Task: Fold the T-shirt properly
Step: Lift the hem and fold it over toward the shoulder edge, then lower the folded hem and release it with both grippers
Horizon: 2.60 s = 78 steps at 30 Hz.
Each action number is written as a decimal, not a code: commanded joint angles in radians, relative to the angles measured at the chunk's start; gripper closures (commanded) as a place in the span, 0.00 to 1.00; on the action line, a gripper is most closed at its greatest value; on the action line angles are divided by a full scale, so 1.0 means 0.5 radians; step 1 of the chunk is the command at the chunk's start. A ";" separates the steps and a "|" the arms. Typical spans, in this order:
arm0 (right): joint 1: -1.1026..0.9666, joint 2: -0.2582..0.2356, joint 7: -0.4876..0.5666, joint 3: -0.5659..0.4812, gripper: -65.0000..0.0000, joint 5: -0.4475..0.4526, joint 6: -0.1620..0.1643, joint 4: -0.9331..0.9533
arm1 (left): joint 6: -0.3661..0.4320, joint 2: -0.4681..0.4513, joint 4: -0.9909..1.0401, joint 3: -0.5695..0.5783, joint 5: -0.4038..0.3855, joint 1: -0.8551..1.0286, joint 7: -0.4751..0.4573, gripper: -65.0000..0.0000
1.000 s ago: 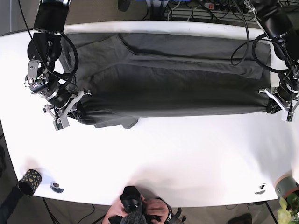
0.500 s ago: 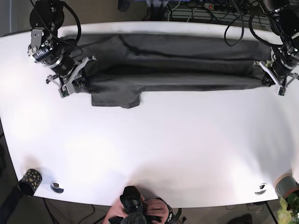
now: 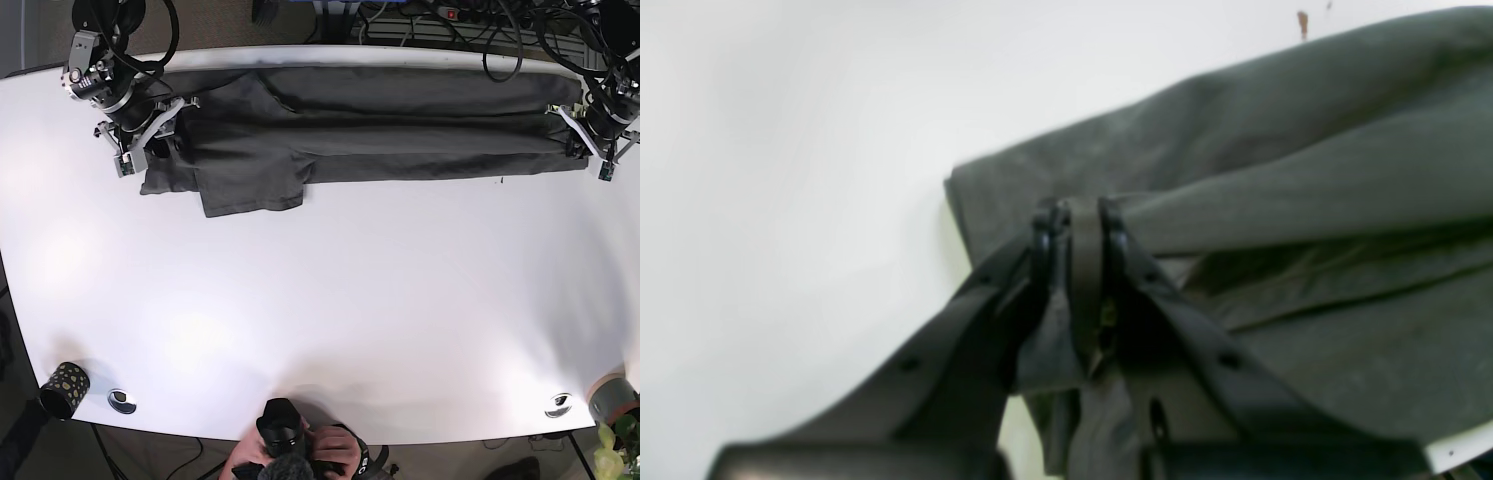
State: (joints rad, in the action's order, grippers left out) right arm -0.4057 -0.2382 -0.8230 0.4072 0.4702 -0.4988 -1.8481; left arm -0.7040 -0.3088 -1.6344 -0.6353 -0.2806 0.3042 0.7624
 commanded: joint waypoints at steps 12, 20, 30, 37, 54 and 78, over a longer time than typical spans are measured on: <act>-0.040 -0.077 0.046 0.009 0.18 0.500 0.002 -0.169 | 0.012 -0.038 -0.044 -0.020 -0.014 -0.015 -0.038 0.27; 0.389 -0.074 -0.212 -0.003 0.18 0.513 0.017 0.104 | 0.012 0.070 -0.228 -0.017 -0.008 -0.045 -0.041 0.32; 0.819 -0.093 -0.298 -0.006 0.18 0.507 0.017 0.733 | 0.012 0.088 -0.179 0.134 0.004 0.016 -0.041 0.32; 0.942 -0.074 -0.295 -0.181 0.18 0.307 0.017 0.896 | 0.012 0.088 -0.041 0.131 0.004 0.022 -0.044 0.32; 1.022 0.134 -0.292 -0.242 0.32 -0.116 0.002 0.945 | 0.012 0.085 0.088 0.134 0.004 0.013 -0.053 0.32; 0.960 0.137 -0.212 -0.307 1.00 -0.116 0.002 0.917 | 0.012 0.073 0.186 0.217 0.047 -0.042 -0.053 0.32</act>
State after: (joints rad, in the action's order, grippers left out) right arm 0.0650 -0.1635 -0.9100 0.2543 0.4229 -0.4984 -1.3712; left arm -0.6968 -0.2611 -1.5490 -0.5385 -0.2783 0.2920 0.7166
